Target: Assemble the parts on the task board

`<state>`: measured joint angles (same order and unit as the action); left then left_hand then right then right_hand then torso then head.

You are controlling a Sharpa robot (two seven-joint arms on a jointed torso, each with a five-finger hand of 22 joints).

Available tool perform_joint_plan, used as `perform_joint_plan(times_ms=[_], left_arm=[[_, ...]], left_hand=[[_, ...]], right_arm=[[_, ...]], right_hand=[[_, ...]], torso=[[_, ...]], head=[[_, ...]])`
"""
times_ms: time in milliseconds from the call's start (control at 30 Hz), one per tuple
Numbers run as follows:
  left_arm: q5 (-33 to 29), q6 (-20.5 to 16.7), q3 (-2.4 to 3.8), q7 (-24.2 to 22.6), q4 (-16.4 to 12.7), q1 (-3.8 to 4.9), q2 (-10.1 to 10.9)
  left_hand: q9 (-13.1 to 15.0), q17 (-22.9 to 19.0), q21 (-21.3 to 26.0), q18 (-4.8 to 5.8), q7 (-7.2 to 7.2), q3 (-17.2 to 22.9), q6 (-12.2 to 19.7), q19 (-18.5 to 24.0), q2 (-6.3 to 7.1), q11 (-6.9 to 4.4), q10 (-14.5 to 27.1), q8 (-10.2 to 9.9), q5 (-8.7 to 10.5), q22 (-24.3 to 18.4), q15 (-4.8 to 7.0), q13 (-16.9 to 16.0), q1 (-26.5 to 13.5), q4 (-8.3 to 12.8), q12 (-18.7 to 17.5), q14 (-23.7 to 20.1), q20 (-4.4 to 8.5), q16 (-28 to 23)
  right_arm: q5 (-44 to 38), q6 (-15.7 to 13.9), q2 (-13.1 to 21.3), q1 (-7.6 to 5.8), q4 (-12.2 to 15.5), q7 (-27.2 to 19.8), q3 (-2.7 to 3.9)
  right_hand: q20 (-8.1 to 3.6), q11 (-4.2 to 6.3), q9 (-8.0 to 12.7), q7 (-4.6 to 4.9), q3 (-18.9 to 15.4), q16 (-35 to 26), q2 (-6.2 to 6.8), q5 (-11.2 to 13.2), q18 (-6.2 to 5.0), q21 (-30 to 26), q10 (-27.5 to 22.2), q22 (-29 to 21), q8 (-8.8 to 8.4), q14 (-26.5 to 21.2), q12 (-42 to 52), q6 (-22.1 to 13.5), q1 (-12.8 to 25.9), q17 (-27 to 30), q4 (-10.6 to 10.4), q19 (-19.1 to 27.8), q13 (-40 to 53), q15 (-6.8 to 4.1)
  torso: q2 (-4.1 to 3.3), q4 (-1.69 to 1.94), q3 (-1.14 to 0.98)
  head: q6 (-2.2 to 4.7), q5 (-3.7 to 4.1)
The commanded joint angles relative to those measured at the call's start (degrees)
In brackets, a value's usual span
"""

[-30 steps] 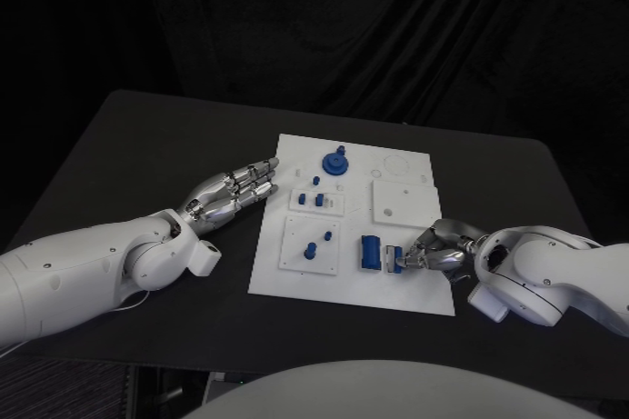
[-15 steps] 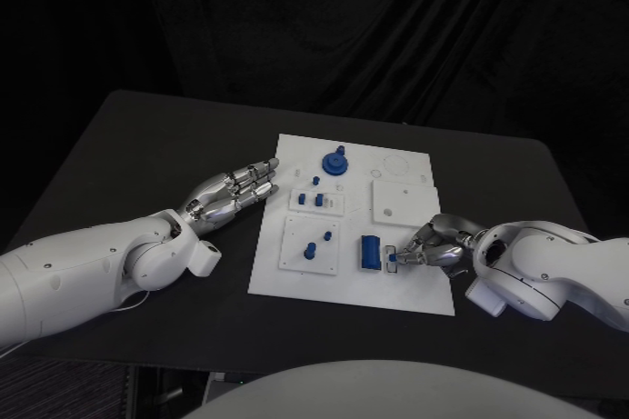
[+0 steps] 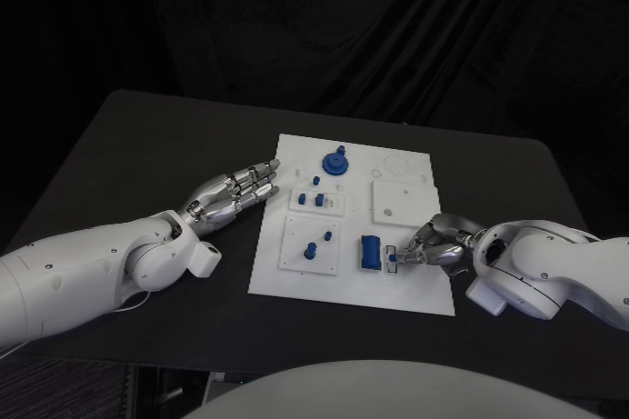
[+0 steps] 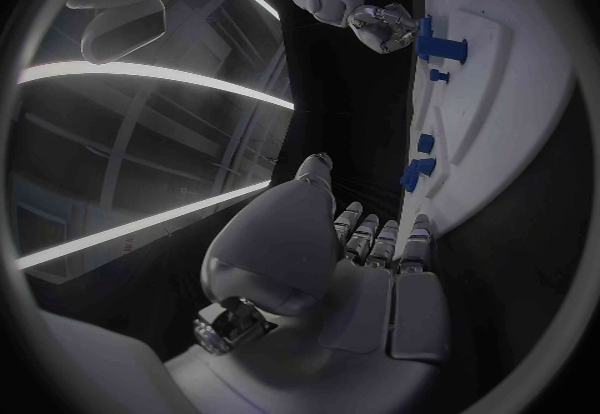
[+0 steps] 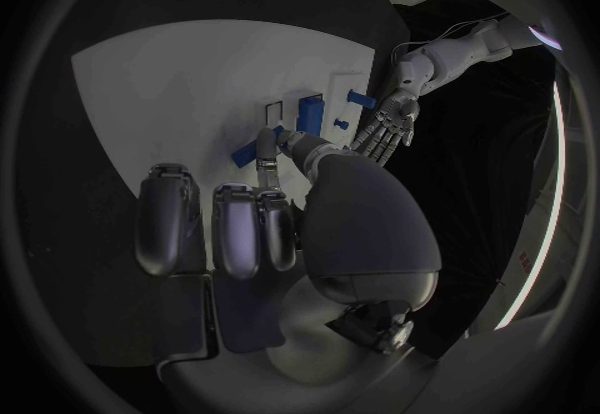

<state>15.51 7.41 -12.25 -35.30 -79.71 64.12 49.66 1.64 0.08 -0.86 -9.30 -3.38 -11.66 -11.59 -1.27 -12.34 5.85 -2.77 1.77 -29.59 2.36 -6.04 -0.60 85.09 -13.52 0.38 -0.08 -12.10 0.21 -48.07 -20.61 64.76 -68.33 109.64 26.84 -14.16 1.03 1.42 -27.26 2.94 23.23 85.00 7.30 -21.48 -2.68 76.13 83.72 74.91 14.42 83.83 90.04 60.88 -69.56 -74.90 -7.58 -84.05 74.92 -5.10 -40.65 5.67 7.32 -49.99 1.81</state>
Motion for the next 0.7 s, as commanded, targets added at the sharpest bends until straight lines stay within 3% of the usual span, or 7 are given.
perform_joint_plan(times_ms=[33,167,500,700], left_arm=[[0.0,1.07,0.04,-0.45,-0.05,-0.16,-0.07],[0.0,1.19,0.04,-0.39,-0.01,-0.21,-0.12],[0.0,1.24,0.04,-0.27,-0.01,-0.27,-0.12],[0.0,1.3,0.04,-0.18,0.01,-0.28,-0.17]], left_hand=[[0.07,-0.08,0.03,-0.72,-0.06,0.05,-0.15,0.15,-0.54,0.45,-0.06,0.38,-0.17,-0.05,-0.51,-0.08,-0.2,0.34,0.27,0.08,-0.41,-0.21],[0.07,-0.08,0.03,-0.72,-0.06,0.05,-0.15,0.15,-0.54,0.45,-0.06,0.38,-0.17,-0.05,-0.51,-0.08,-0.2,0.34,0.27,0.08,-0.41,-0.21],[0.1,-0.08,0.03,-0.71,-0.13,0.06,-0.3,0.15,-0.56,0.45,-0.12,0.42,-0.16,-0.05,-0.54,-0.09,-0.21,0.34,0.28,0.08,-0.43,-0.21],[0.1,-0.08,0.03,-0.71,-0.13,0.06,-0.3,0.15,-0.56,0.45,-0.12,0.42,-0.16,-0.05,-0.54,-0.09,-0.21,0.34,0.28,0.08,-0.43,-0.21]], right_arm=[[-2.38,0.21,0.43,-0.09,0.51,-0.22,0.0],[-2.91,0.65,1.01,-0.09,0.88,0.2,0.0],[-3.2,1.9,2.47,-0.11,1.28,1.93,-0.01],[-3.22,1.63,3.03,-0.11,1.31,2.72,-0.02]], right_hand=[[0.4,-0.05,-0.15,-0.1,-0.27,0.39,0.04,0.22,-0.45,-0.12,6.28,10.96,0.18,4.44,-0.04,-0.3,0.31,-5.7,0.09,-0.59,15.08,0.18],[0.42,-0.06,-0.34,-0.09,-0.94,0.42,-0.2,0.23,-0.45,-0.08,6.28,10.96,0.36,4.45,-0.04,-0.34,1.33,-5.71,-0.31,-0.61,15.08,0.19],[0.58,-0.3,-0.53,0.16,-5.15,0.42,-1.62,0.31,-0.47,-0.12,6.28,10.94,0.41,4.41,-0.04,-0.78,7.01,-5.54,-4.28,-0.58,15.08,0.38],[0.61,-0.33,-0.44,0.2,-5.68,0.42,-2.26,0.24,-0.48,-0.18,6.28,10.92,0.29,4.4,-0.04,-0.95,7.57,-5.53,-4.93,-0.55,15.08,0.4]], torso=[[-0.04,0.01,0.05],[-0.02,-0.04,0.01],[-0.02,-0.07,-0.03],[0.01,-0.04,0.02]], head=[[-0.01,0.03],[-0.01,0.02],[-0.01,-0.03],[-0.01,-0.02]])
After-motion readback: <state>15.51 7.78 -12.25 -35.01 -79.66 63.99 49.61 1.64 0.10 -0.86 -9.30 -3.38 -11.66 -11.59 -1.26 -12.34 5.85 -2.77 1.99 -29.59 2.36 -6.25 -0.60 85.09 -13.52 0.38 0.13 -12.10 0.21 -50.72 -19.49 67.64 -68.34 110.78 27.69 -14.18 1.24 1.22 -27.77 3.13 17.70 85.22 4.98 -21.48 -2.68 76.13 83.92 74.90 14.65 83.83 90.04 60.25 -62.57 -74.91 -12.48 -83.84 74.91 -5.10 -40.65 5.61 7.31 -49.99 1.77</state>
